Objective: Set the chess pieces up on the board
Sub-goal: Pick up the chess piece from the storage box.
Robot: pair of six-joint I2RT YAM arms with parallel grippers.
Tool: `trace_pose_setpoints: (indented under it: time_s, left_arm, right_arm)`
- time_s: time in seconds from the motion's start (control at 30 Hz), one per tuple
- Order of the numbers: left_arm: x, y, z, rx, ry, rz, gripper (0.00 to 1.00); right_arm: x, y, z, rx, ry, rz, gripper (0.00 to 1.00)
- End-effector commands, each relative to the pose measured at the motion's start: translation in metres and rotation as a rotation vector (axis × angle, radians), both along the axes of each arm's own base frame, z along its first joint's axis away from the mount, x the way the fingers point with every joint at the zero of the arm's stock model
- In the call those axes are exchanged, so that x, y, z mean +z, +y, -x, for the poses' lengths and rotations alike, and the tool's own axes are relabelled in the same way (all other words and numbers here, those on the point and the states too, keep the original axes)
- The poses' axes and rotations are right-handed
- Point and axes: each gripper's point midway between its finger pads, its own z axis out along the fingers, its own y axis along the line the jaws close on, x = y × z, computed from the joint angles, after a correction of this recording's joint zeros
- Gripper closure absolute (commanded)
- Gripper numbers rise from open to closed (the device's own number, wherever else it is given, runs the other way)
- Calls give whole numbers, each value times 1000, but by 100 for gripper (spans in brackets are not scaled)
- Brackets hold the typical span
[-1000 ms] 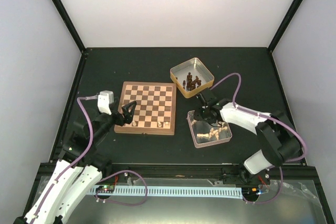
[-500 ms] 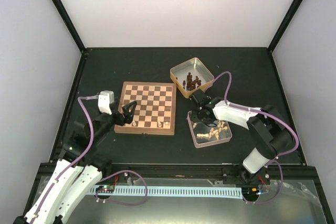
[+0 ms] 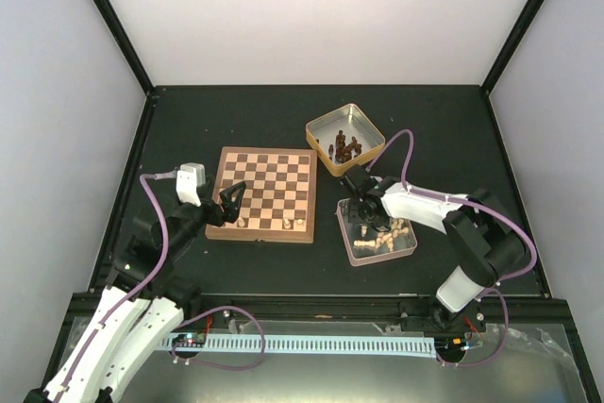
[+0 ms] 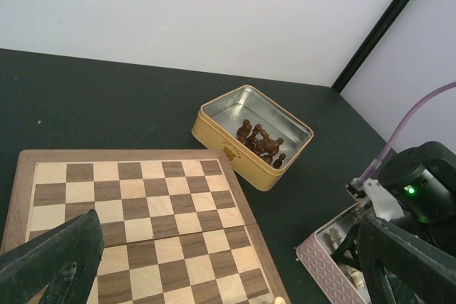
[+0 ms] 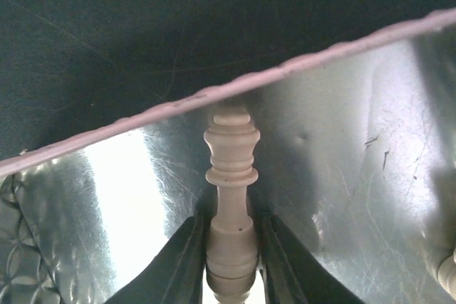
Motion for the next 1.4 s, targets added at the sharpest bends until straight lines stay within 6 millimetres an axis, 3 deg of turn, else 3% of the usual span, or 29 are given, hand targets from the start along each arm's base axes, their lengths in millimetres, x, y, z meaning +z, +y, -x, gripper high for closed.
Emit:
trace_pose_setpoints:
  time_s: [0.0, 0.17, 0.27, 0.63, 0.77, 0.93, 1.03, 1.23, 1.37]
  left_arm:
    - [2, 1, -2, 8, -8, -2, 1]
    - [2, 0, -2, 5, -4, 8, 1]
    - [2, -2, -1, -5, 4, 17, 1]
    - [15, -27, -1, -121, 48, 118, 1]
    - [25, -39, 0, -183, 58, 166, 1]
    - [47, -88, 23, -523, 108, 315, 1]
    - [43, -96, 15, -530, 214, 378, 1]
    - [26, -107, 0, -516, 382, 405, 12]
    - [13, -114, -2, -545, 469, 379, 25]
  right_arm:
    - [-7, -3, 1, -7, -8, 15, 80]
    - [-9, 0, -1, -8, -26, -2, 86]
    - [0, -1, -6, -7, -75, -11, 90]
    - [86, 21, -10, 224, -302, -188, 89]
    - [123, 51, -8, 410, -422, -329, 89]
    - [171, 109, 7, 698, -476, -579, 89]
    - [194, 134, 14, 827, -515, -659, 89]
    - [214, 171, 37, 1053, -543, -712, 87]
    - [219, 190, 42, 1124, -541, -727, 85]
